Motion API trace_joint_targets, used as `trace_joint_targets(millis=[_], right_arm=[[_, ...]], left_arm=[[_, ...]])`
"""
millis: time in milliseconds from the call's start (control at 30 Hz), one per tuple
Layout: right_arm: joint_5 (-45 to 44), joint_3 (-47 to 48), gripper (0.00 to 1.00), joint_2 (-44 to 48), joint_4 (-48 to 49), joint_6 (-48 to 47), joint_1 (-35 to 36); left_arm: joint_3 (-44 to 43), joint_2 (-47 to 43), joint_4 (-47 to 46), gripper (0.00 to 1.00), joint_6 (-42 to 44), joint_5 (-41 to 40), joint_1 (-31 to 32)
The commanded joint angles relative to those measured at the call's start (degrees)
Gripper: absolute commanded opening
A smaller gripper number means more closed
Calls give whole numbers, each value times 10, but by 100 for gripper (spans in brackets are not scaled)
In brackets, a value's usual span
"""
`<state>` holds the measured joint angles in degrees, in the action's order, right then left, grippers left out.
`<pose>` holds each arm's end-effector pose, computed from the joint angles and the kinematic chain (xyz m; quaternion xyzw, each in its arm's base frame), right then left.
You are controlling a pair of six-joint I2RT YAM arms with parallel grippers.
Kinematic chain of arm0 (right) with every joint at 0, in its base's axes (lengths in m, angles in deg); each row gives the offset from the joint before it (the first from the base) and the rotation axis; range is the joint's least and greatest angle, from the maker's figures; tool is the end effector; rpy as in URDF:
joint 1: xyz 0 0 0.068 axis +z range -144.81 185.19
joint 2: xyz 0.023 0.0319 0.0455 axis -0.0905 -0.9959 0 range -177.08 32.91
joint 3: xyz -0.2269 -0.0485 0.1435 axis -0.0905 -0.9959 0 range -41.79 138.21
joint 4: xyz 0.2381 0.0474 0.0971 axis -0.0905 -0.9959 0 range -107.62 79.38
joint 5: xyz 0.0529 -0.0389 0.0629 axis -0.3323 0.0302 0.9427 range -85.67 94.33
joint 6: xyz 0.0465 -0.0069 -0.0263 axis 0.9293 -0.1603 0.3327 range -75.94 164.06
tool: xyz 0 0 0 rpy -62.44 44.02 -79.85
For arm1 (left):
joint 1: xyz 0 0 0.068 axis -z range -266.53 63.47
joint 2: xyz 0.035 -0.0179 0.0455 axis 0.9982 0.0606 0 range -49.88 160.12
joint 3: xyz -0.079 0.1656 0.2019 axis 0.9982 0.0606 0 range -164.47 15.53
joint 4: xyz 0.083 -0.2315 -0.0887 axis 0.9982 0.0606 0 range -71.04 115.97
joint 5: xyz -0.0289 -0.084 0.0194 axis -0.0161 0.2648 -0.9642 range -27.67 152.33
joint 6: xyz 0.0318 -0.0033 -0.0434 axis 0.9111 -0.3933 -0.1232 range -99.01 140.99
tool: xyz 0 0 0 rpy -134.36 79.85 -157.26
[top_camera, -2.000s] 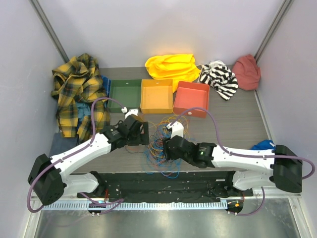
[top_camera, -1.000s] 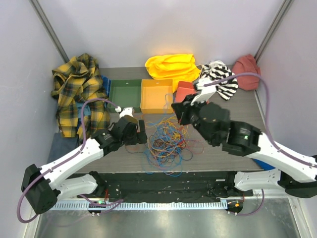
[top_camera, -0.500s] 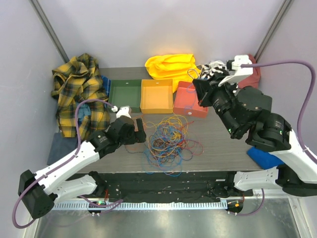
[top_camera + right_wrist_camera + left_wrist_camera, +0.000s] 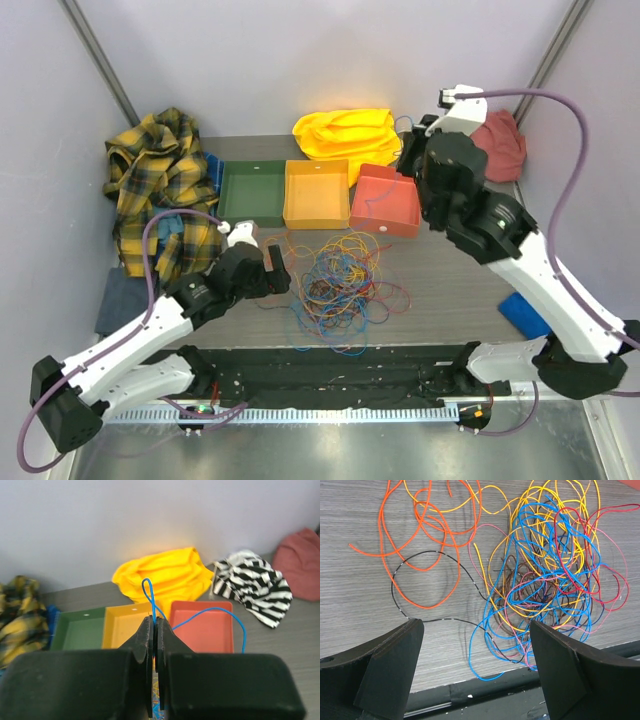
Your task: Untangle the cables
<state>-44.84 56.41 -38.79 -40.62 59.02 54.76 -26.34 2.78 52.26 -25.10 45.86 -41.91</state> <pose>0.1677 0.1551 0.5213 0.0751 0.7172 0.0763 0.6886 0.1419 -0.1260 0.2612 -0.0676 0.9105 -0.1820 0.3651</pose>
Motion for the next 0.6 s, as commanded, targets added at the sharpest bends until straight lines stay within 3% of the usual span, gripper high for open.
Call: trace_joint_targets(millis=[0,367,567], right_arm=[[127,-35,1,-25,-3,92,-96],[177,19,1,-154,25,93,-174],[183,3,1,-182,37,98,-206]], left_arm=[[3,-33,7,93,-2,-11,1],[26,-63,17,93,-11,-5,1],[28,-65,19,93,-10,-8,1]])
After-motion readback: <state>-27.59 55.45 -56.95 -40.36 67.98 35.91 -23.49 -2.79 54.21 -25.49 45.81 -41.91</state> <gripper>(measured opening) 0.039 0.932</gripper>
